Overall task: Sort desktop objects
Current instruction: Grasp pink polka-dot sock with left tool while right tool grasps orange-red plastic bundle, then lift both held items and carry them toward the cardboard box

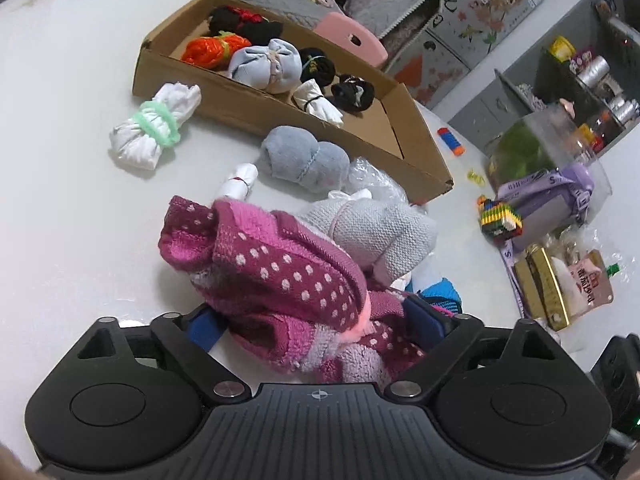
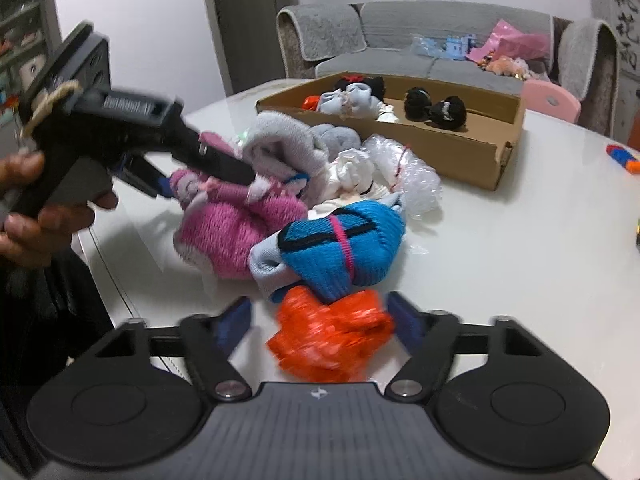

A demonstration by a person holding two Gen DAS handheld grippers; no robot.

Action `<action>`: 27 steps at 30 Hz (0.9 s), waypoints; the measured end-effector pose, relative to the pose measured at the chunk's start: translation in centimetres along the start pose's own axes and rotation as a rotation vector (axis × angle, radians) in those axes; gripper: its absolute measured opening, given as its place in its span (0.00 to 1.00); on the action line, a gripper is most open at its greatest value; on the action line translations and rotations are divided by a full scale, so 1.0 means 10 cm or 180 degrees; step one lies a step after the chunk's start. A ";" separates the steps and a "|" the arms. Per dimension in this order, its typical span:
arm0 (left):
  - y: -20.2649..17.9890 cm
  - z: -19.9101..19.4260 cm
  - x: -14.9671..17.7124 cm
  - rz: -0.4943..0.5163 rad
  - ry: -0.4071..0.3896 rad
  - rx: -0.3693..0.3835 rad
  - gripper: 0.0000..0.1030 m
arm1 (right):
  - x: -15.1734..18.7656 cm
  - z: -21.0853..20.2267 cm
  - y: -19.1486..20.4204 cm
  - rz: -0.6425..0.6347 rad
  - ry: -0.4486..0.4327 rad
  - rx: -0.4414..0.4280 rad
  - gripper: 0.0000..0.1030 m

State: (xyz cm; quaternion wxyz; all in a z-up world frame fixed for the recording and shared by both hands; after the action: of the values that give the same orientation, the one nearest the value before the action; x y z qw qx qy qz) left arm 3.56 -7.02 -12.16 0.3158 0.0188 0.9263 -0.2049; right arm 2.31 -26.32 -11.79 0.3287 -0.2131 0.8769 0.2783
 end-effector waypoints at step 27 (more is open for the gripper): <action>0.33 -1.29 -0.50 0.0579 -0.0699 -0.0717 0.64 | -0.51 -0.59 -0.58 0.0798 -0.0688 -0.0124 0.45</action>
State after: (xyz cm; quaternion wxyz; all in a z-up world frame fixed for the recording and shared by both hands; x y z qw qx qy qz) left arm 0.69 1.55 -1.14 0.4324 0.0446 0.8978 -0.0713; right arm 6.38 -33.41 -6.59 0.3796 -0.0772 0.8506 0.3555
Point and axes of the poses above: each gripper's, at about its wrist camera, not at the fingertips, and z roughly the way its jaws point, y to its left, x to its underside, the point moved 6 cm from there along z, roughly the way its jaws point, and after that the axes turned 14 degrees about z, right-handed, at the moved point
